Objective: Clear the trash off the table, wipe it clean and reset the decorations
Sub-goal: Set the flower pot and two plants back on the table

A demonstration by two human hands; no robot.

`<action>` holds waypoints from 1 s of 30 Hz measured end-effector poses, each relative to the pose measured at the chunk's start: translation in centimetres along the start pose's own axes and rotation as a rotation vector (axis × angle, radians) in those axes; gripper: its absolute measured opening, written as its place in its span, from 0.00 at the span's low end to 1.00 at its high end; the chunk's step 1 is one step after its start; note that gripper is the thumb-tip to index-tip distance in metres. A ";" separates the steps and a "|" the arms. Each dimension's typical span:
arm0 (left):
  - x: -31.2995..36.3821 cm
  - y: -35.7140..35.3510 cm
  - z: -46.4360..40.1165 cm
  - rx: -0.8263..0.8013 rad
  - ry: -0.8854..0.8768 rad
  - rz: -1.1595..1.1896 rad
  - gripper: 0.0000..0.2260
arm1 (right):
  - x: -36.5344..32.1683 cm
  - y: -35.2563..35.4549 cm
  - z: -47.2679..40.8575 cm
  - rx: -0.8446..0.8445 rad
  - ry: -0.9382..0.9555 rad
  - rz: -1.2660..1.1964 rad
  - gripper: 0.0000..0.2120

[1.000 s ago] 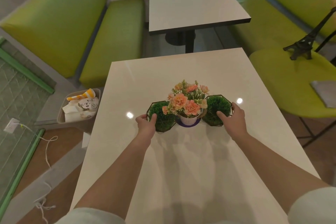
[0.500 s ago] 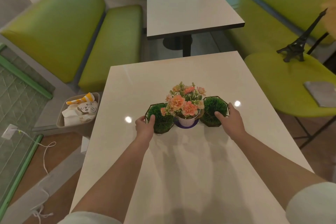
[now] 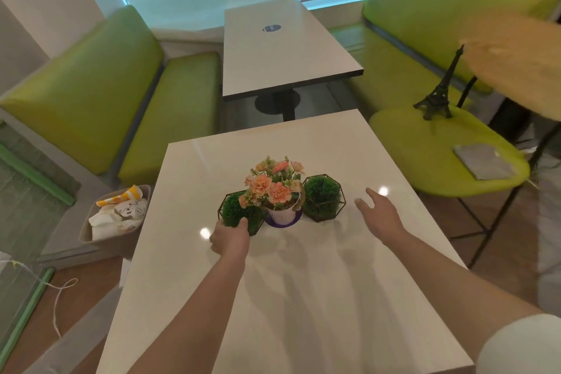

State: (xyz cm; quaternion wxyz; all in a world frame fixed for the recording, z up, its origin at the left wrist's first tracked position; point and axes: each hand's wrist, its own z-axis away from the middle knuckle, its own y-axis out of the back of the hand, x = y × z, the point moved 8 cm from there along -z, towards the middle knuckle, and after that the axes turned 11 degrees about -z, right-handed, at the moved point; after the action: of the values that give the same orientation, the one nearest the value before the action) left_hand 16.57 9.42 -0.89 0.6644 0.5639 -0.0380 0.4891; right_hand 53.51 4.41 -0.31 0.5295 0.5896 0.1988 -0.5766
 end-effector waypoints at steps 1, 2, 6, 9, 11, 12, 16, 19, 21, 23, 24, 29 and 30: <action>0.9 -0.4 1.5 0.019 -0.018 0.020 0.29 | -0.1 1.7 0.2 -0.002 0.015 -0.007 0.27; 0.6 -0.7 1.6 0.020 -0.014 0.019 0.30 | 0.1 1.6 0.3 -0.014 0.017 0.001 0.27; 2.1 -4.2 6.5 -0.033 0.010 0.078 0.32 | 0.6 5.9 0.3 -0.026 0.048 0.027 0.25; 4.3 -8.0 10.8 -0.109 -0.004 0.081 0.33 | 1.0 10.0 0.4 -0.027 0.067 0.038 0.25; 5.7 -10.5 13.5 -0.190 -0.001 0.067 0.32 | 1.8 12.3 0.4 -0.033 0.071 0.053 0.25; 6.6 -12.0 15.1 -0.234 -0.020 0.063 0.30 | 2.1 13.7 0.4 -0.034 0.085 0.074 0.25; 11.1 -18.0 21.3 -0.442 -0.218 0.051 0.27 | 3.3 18.6 0.2 -0.053 0.105 0.146 0.24; 15.1 -21.4 26.1 -0.512 -0.366 0.010 0.25 | 5.0 22.5 -0.3 -0.073 0.099 0.168 0.26; 17.5 -23.6 29.1 -0.539 -0.463 -0.039 0.25 | 6.3 25.2 -0.6 -0.087 0.088 0.178 0.27; 19.5 -25.0 31.1 -0.537 -0.548 -0.087 0.25 | 6.8 27.5 -1.1 -0.092 0.088 0.191 0.27; 20.4 -25.6 31.9 -0.528 -0.581 -0.119 0.24 | 6.9 28.4 -1.4 -0.096 0.092 0.192 0.27; 25.3 -28.6 33.6 -0.507 -0.666 -0.193 0.24 | 6.2 32.1 -4.4 -0.110 0.114 0.221 0.25; 26.3 -29.3 33.7 -0.513 -0.672 -0.195 0.24 | 6.0 32.7 -5.3 -0.110 0.121 0.229 0.24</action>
State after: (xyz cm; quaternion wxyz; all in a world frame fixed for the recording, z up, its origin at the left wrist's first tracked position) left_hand 67.40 2.25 6.19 0.7769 0.5092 -0.3191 0.1882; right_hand 85.14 -5.15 6.08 0.6102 0.6125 0.1931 -0.4639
